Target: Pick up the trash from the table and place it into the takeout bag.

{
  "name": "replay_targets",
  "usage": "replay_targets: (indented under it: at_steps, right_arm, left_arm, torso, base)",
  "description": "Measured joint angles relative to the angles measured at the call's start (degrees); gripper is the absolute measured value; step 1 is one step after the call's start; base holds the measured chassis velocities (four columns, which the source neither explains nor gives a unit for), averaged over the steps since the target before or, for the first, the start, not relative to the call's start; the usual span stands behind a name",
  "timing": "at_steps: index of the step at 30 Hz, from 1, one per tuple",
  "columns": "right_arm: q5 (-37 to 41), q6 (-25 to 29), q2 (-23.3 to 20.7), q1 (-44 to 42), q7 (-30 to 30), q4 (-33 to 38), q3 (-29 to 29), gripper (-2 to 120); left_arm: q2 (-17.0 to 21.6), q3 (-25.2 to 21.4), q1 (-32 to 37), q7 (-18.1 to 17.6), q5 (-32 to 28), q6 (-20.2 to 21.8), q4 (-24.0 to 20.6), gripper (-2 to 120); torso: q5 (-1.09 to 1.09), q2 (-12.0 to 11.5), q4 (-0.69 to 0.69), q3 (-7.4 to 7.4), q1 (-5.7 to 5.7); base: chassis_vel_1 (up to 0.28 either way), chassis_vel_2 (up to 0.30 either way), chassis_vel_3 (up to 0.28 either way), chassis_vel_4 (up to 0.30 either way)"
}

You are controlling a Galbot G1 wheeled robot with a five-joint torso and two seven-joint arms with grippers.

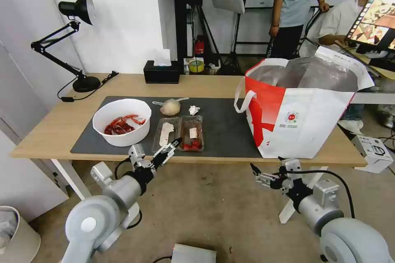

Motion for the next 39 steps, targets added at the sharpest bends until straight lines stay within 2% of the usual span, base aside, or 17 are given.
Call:
replay_targets:
  at_steps: [11,24,39]
  right_arm:
    - [-0.3,0.1,0.5,0.1,0.1,-0.7,0.0,100]
    - [-1.4,0.3,1.0,0.1,0.1,-1.6,-0.1,100]
    - [-1.8,0.4,1.6,0.0,0.1,-1.8,-0.3,100]
  left_arm:
    - [0.2,2.8,-4.1,-4.0,-1.9,1.3,4.0,100]
    - [0.2,5.0,-7.9,-4.8,-2.0,1.0,8.6,100]
    - [0.4,5.5,-9.8,-5.9,-2.3,0.0,11.4,100]
  torso:
    - [0.00,0.0,0.00,0.00,0.00]
    - [0.00,0.0,0.00,0.00,0.00]
    - [0.00,0.0,0.00,0.00,-0.01]
  base:
    - [0.000,0.000,0.000,0.000]
    - [0.000,0.000,0.000,0.000]
    - [0.000,0.000,0.000,0.000]
